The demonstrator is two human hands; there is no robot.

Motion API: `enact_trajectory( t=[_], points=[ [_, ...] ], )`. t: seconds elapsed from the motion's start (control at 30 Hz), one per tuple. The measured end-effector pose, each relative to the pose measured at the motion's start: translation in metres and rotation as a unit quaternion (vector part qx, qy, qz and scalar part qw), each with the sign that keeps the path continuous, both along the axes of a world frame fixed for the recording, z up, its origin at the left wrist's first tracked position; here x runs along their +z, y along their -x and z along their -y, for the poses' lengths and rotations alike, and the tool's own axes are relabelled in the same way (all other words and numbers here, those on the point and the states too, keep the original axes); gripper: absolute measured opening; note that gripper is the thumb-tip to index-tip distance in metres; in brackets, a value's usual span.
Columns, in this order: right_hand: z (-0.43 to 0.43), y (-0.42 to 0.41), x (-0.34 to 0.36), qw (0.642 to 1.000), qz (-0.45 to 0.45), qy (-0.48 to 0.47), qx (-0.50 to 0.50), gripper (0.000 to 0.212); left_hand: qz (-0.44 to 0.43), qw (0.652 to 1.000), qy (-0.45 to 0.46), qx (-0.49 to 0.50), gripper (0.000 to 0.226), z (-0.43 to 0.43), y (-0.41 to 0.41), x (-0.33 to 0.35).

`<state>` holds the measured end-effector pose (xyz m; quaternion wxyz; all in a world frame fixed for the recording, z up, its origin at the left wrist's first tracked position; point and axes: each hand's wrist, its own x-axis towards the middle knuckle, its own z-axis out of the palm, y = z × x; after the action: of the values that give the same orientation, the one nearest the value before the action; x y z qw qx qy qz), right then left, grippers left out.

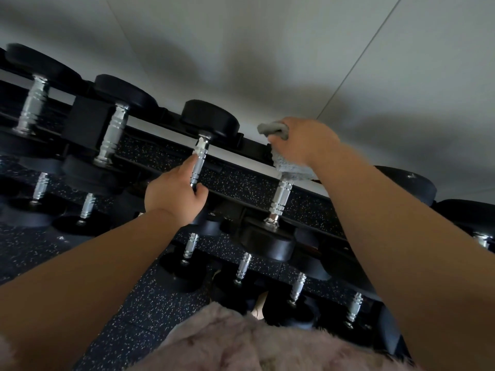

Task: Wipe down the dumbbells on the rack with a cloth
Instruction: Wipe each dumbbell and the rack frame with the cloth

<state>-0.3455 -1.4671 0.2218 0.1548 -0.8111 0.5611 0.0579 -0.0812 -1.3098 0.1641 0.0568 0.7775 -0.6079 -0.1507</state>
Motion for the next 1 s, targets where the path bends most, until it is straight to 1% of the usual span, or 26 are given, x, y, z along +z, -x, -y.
enact_trajectory(
  t=[0.03, 0.07, 0.1, 0.13, 0.23, 0.3, 0.37, 0.4, 0.53, 0.63, 0.73, 0.77, 0.83, 0.87, 0.97, 1.0],
  points=[
    [0.008, -0.006, -0.002, 0.998, -0.054, -0.015, -0.001, 0.047, -0.002, 1.0, -0.002, -0.001, 0.068, 0.0, 0.0, 0.001],
    [0.012, -0.011, -0.003, 0.996, -0.088, -0.023, -0.003, 0.049, -0.005, 1.0, -0.005, -0.001, 0.068, 0.0, 0.0, 0.002],
    [0.012, -0.015, -0.004, 0.995, -0.099, -0.018, 0.0, 0.049, -0.007, 1.0, -0.009, 0.0, 0.069, -0.001, 0.0, 0.003],
    [0.006, -0.016, -0.004, 0.995, -0.095, -0.005, 0.01, 0.049, -0.009, 1.0, -0.013, 0.0, 0.069, 0.0, 0.0, 0.004],
    [-0.03, -0.004, -0.003, 0.99, -0.085, 0.07, 0.082, 0.042, -0.012, 1.0, -0.022, -0.001, 0.07, -0.001, 0.0, 0.007],
    [-0.053, 0.012, -0.008, 0.986, -0.057, 0.111, 0.114, 0.038, -0.013, 0.999, -0.029, -0.001, 0.069, 0.0, 0.0, 0.009],
    [-0.07, 0.025, -0.011, 0.986, -0.027, 0.113, 0.122, 0.037, -0.018, 0.999, -0.034, -0.004, 0.07, 0.001, -0.001, 0.01],
    [-0.076, 0.031, -0.013, 0.986, -0.028, 0.106, 0.122, 0.038, -0.018, 0.999, -0.035, -0.007, 0.07, 0.0, -0.001, 0.01],
    [-0.07, 0.037, -0.01, 0.984, -0.075, 0.085, 0.138, 0.043, -0.015, 0.999, -0.039, -0.01, 0.072, 0.001, -0.001, 0.01],
    [-0.063, 0.024, -0.006, 0.988, -0.081, 0.074, 0.106, 0.043, -0.011, 0.999, -0.04, -0.014, 0.072, 0.001, -0.001, 0.011],
    [-0.067, 0.02, -0.013, 0.99, -0.059, 0.101, 0.08, 0.036, -0.013, 0.999, -0.039, -0.014, 0.071, 0.0, 0.0, 0.011],
    [-0.07, 0.022, -0.015, 0.991, -0.051, 0.103, 0.075, 0.041, -0.013, 0.999, -0.038, -0.016, 0.071, 0.0, -0.001, 0.011],
    [-0.076, 0.028, -0.016, 0.993, -0.034, 0.105, 0.044, 0.057, -0.009, 0.999, -0.038, -0.021, 0.07, 0.0, -0.001, 0.01],
    [-0.08, 0.029, -0.016, 0.992, -0.022, 0.121, 0.02, 0.058, -0.007, 0.999, -0.037, -0.023, 0.07, 0.0, -0.001, 0.01],
    [-0.102, 0.023, -0.008, 0.985, 0.016, 0.172, -0.015, 0.053, -0.009, 0.999, -0.035, -0.028, 0.069, 0.001, -0.001, 0.01],
    [-0.111, 0.019, -0.007, 0.986, 0.048, 0.151, -0.045, 0.049, -0.008, 0.999, -0.033, -0.03, 0.068, 0.0, -0.001, 0.011]
  ],
)
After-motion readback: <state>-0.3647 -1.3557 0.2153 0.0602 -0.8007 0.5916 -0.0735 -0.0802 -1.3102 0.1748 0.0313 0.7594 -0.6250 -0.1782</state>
